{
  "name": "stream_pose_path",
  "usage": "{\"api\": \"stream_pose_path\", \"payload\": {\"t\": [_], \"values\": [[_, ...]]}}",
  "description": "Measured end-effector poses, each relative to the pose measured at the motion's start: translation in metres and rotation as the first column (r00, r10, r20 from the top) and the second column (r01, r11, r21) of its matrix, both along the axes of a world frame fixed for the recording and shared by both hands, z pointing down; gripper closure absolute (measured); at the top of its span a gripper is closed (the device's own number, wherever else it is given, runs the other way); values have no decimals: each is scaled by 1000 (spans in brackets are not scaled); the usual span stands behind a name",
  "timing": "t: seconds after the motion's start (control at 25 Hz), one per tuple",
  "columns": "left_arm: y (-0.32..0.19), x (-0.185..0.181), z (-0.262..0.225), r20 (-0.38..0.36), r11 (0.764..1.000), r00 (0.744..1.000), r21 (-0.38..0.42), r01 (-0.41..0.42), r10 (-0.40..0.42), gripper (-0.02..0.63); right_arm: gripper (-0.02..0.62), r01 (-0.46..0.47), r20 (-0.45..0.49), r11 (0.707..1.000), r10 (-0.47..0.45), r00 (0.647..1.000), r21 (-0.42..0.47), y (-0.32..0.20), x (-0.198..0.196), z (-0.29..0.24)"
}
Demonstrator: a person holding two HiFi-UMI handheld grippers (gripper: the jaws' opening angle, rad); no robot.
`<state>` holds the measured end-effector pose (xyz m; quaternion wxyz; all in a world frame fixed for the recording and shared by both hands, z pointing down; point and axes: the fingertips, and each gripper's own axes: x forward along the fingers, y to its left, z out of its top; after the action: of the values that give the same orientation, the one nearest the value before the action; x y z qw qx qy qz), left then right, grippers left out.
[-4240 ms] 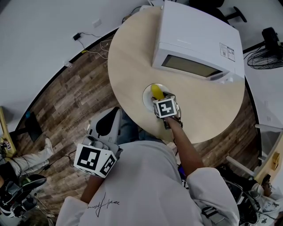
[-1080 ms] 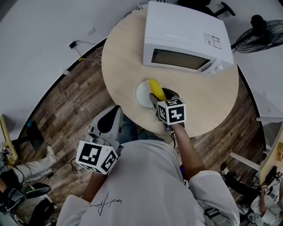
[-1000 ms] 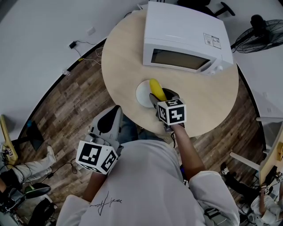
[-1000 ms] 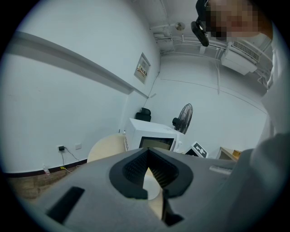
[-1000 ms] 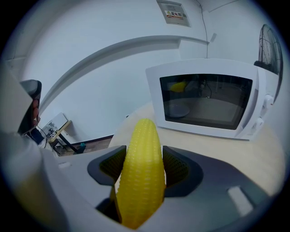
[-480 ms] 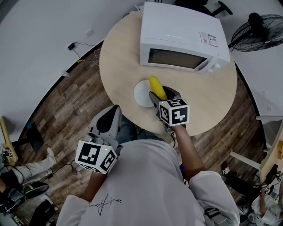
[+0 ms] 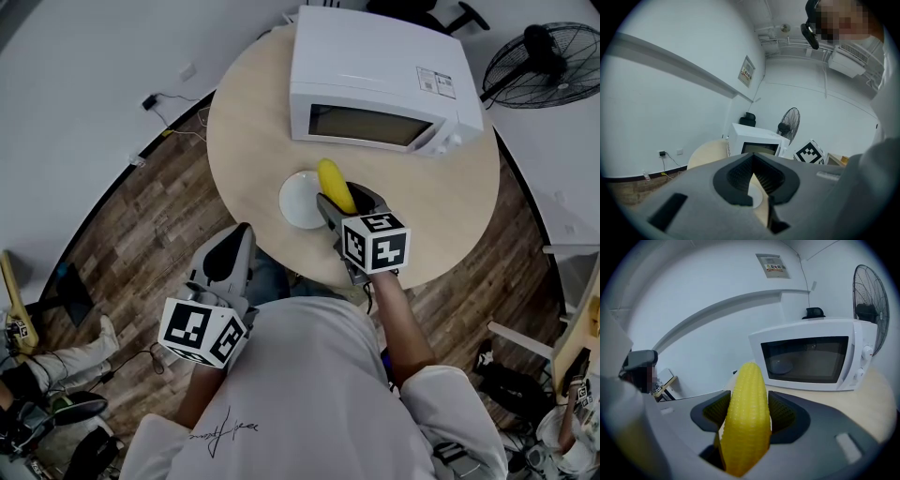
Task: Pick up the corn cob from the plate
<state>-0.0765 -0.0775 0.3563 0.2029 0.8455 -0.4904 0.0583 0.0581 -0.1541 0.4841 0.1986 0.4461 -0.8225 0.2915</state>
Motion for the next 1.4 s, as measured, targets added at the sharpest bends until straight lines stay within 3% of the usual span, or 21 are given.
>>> {"api": "stream_pose_path", "payload": {"t": [1.4], "values": [[-1, -15, 3, 2, 999, 999, 8, 35, -35, 615, 328, -7, 98, 992, -5, 995, 123, 15, 3, -69]]}}
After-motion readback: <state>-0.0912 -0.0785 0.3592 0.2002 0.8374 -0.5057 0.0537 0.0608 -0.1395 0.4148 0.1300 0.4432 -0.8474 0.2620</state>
